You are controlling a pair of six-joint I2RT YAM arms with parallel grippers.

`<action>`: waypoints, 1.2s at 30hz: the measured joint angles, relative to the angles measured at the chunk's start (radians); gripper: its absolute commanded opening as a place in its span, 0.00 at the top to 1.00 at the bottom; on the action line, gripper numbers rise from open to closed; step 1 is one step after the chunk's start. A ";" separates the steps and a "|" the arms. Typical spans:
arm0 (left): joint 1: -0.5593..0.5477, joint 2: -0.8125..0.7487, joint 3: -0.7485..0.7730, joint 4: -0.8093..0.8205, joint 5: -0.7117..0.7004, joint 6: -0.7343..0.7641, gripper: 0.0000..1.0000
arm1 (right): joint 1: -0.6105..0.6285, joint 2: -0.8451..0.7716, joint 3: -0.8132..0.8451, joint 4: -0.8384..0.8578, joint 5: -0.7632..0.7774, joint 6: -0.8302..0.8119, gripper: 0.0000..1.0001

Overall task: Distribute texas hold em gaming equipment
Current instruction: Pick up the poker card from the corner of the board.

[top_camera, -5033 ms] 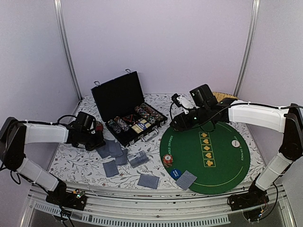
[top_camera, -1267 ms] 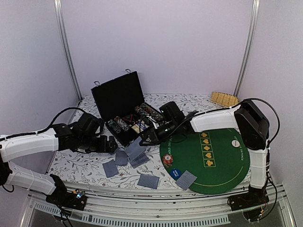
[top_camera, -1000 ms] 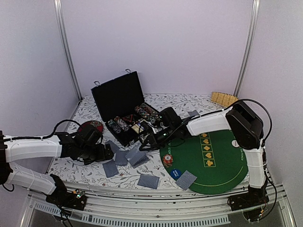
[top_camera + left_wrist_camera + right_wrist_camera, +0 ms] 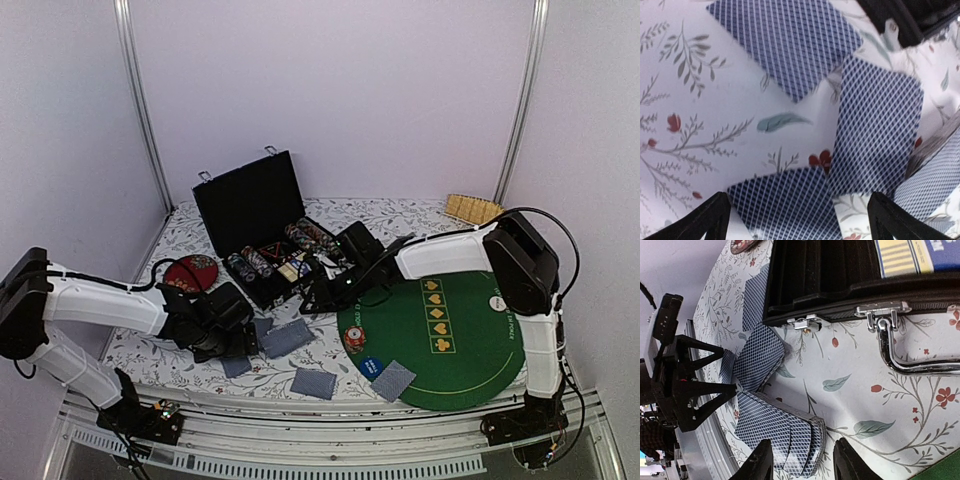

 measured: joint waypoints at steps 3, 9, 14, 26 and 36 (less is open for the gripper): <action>-0.042 0.012 0.013 -0.048 -0.016 -0.027 0.02 | 0.000 -0.030 0.000 -0.011 0.012 -0.018 0.56; -0.087 0.085 0.066 -0.110 -0.069 -0.072 0.02 | 0.000 -0.052 0.001 -0.013 0.014 -0.037 0.56; -0.099 0.100 0.071 -0.126 -0.089 -0.091 0.09 | 0.000 -0.052 0.001 -0.023 0.013 -0.046 0.56; -0.099 -0.024 -0.046 -0.075 -0.098 -0.114 0.50 | 0.000 -0.052 0.001 -0.023 0.013 -0.056 0.56; -0.099 -0.037 -0.050 -0.103 -0.086 -0.113 0.98 | 0.000 -0.053 0.001 -0.023 0.013 -0.062 0.56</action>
